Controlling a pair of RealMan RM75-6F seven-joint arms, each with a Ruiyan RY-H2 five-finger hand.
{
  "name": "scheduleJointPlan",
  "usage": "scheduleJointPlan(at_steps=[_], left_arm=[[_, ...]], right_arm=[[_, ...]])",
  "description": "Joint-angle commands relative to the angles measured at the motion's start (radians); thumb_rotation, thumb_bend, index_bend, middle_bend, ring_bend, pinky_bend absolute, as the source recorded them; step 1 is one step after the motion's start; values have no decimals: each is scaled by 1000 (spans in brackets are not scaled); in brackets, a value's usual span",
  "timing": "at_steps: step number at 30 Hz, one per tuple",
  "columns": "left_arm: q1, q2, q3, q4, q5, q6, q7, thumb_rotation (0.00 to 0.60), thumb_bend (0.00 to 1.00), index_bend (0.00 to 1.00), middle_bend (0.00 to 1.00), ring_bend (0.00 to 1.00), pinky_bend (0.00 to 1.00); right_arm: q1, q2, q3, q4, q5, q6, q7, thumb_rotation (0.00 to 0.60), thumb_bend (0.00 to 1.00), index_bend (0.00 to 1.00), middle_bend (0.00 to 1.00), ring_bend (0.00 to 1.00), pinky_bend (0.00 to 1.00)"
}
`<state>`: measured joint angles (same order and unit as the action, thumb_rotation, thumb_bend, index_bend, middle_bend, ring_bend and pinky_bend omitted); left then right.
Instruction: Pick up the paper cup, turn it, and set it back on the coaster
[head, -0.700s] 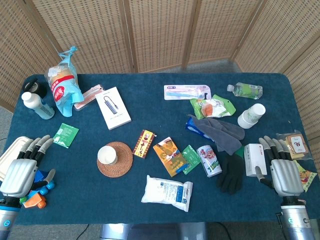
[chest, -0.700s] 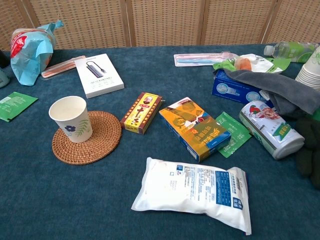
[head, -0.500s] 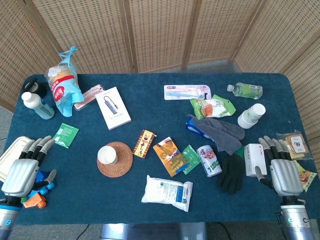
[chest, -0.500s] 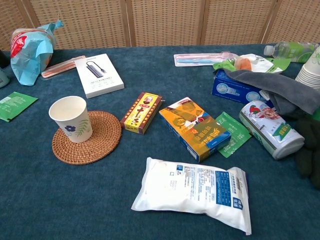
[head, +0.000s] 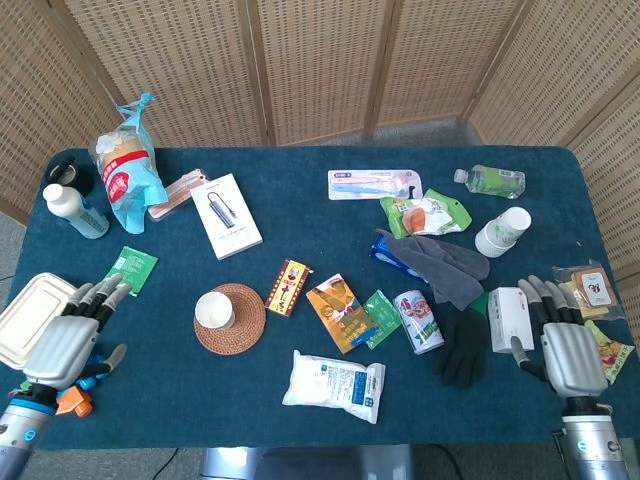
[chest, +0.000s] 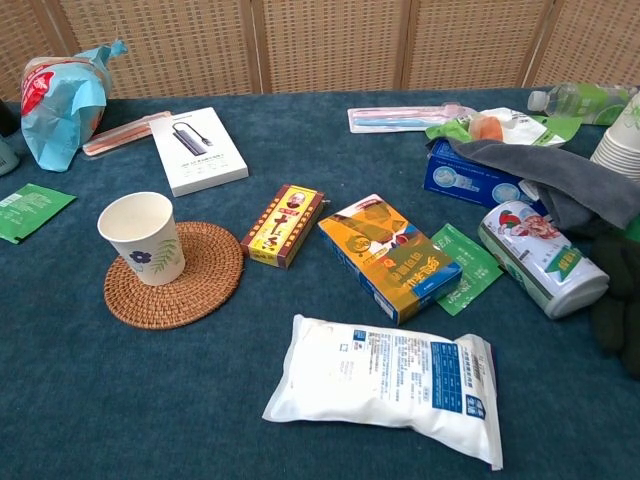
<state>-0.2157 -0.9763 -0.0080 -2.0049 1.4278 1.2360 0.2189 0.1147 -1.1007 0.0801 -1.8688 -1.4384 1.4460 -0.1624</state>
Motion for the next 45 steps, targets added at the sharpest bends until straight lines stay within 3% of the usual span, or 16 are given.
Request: scheduleJointPlan(at_steps=[1,16,31,45], left_arm=[[-44,17,3,-30,-56,-79,46,600,386,0,0,0,0],[-164,-154,-49,15,-176,-133,275,600,366,0,0,0,3],[-254,-313,-55,112,-259,-184,328,600,366,0,5,43,130],[-296,-402,-55,203,-289,-212,266,600,367,18,95,149,257]], right_arm=[[-2,4,-2,-4,-3,2,-1,600,451,0,0,0,0],[-4,10,-9,-5,-14,-4,8,600,450,0,0,0,0],[-23,20,-16,-8,-18,17,12,600,449,0,0,0,0],[-32,27,-16,-21,-11,24,-3,600,450,0,0,0,0]])
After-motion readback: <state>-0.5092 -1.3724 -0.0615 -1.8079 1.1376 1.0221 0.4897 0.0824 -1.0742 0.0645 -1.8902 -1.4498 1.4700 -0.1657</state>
